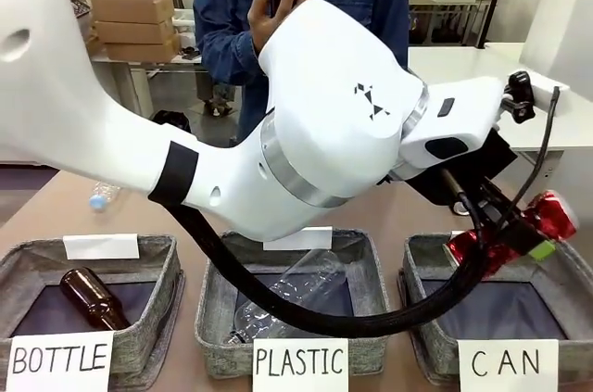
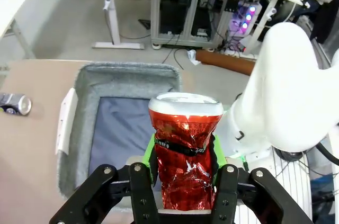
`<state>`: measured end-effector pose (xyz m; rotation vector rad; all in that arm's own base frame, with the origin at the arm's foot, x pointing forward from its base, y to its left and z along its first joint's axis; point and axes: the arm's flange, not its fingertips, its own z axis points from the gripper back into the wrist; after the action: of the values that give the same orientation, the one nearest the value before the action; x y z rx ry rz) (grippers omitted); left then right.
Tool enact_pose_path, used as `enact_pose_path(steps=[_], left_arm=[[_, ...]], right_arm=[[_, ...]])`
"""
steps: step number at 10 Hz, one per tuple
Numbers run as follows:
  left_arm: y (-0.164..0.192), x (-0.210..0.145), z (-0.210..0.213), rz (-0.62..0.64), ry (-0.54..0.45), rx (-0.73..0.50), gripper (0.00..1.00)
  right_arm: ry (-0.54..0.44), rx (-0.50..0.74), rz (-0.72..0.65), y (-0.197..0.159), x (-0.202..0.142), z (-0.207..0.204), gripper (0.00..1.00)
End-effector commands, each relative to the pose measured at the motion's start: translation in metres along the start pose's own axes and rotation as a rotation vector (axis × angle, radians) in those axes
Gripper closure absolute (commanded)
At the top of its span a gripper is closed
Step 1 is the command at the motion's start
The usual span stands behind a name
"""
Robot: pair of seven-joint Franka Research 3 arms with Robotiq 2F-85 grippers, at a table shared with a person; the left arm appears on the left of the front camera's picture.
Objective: Sort the can waste into the basket.
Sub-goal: Pick up the can waste from the table and place it in the right Fabric basket.
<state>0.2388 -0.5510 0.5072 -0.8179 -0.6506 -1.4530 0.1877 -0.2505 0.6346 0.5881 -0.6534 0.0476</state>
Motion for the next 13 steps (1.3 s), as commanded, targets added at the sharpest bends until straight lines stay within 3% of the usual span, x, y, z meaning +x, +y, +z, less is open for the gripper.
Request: enact_pose_path(steps=[1,3,6,7,8,13], left_arm=[[0.045,0.004,-0.019,-0.010,-0.011,0.051,0.56],[0.064,0.013,-0.051,-0.082,0.022,0.083,0.56],[0.064,0.025,-0.064,-0.094,0.007,0.086,0.56],[0.066,0.024,-0.064,-0.086,0.015,0.080,0.18],[0.066,0.024,-0.064,-0.081,0.025,0.091,0.00],[0.061,0.024,-0.061,-0.091,0.031,0.100,0.00]], right_arm=[[-0.010,0.000,-0.018,0.002,0.002,-0.002,0.00],[-0.010,0.000,-0.018,0.002,0.002,-0.002,0.00],[-0.010,0.000,-0.018,0.002,0.002,-0.002,0.00],[-0.010,0.000,-0.018,0.002,0.002,-0.002,0.00],[-0.010,0.000,-0.018,0.002,0.002,-0.002,0.00],[-0.010,0.000,-0.018,0.002,0.002,-0.002,0.00]])
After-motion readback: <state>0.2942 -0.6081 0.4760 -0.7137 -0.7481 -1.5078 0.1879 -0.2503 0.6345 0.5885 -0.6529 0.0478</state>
